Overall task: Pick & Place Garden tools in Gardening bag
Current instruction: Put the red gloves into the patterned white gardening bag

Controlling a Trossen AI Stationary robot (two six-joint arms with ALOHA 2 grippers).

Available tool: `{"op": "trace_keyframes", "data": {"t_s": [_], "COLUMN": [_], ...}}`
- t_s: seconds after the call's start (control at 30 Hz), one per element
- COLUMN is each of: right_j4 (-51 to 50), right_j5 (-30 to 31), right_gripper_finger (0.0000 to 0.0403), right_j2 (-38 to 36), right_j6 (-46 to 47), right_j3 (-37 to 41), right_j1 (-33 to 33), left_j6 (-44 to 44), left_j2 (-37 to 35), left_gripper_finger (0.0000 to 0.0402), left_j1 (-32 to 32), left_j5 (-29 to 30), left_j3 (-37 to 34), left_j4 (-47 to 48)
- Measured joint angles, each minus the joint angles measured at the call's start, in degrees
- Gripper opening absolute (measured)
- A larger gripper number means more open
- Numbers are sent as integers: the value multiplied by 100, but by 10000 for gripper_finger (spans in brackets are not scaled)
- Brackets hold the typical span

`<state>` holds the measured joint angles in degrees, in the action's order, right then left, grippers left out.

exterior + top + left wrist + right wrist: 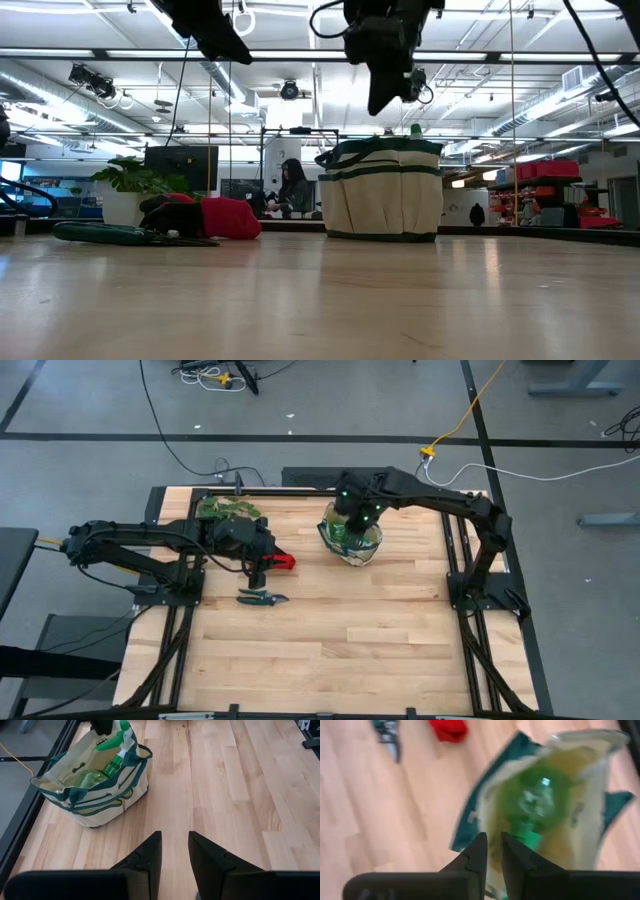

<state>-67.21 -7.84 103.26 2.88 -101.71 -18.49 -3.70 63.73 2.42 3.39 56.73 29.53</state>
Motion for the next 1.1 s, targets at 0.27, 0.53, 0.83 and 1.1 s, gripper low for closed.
{"op": "trace_keyframes", "data": {"t_s": [0.27,0.53,0.83,1.1], "right_j4": [346,649,821,834], "right_j5": [-231,-486,-511,-468], "right_gripper_finger": [49,49,49,49], "right_j2": [0,0,0,0], "right_j6": [-40,-44,-18,139], "right_j3": [0,0,0,0], "right_j1": [412,984,1439,1551], "left_j6": [2,-87,-258,-259], "left_j2": [0,0,0,0], "left_gripper_finger": [103,103,103,103], "left_j1": [0,0,-2,0], "left_j5": [3,870,1122,1120], "left_j3": [0,0,0,1], "left_j4": [310,1162,1384,1382]}}
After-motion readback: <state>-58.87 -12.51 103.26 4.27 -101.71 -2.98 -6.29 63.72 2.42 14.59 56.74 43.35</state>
